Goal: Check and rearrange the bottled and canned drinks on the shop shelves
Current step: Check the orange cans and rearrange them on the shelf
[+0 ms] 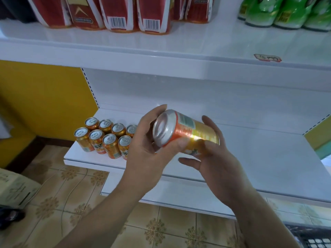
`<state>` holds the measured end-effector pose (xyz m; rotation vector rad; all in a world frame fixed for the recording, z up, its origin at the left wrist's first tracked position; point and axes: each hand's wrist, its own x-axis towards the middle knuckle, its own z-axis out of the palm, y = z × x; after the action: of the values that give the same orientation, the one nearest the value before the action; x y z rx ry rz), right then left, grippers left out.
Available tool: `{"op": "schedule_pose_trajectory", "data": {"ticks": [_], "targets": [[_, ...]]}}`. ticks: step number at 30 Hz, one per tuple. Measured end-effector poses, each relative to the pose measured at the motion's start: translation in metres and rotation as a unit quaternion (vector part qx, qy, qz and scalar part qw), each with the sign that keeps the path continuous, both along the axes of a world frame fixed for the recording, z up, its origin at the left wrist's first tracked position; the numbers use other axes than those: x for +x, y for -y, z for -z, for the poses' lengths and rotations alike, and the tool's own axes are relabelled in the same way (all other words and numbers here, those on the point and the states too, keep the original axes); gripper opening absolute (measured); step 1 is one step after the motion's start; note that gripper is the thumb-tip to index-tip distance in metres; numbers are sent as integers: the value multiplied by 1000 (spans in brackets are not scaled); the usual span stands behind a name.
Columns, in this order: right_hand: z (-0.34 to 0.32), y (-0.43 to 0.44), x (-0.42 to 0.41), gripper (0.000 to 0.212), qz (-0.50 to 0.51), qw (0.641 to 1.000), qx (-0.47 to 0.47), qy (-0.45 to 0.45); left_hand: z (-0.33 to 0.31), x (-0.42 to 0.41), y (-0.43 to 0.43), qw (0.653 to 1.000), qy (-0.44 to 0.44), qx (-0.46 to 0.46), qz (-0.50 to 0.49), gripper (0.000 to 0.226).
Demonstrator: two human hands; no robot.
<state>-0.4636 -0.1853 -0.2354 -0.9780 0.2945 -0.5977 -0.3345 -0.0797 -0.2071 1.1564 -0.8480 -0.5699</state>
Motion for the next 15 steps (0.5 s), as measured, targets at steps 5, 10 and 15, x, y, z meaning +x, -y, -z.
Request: {"op": "schedule_pose_trajectory", "data": {"ticks": [5,10,15], "targets": [[-12,-1,1,68,111,974,-177,-84,0,5,10,987,-114,113,5,64],[-14,1,5,61,127,963,-194,-140,8,11,11,990,-117,57,50,46],[-9,6,-3,67,102,938,-280,-174,10,10,18,972,-183,142,34,60]]}}
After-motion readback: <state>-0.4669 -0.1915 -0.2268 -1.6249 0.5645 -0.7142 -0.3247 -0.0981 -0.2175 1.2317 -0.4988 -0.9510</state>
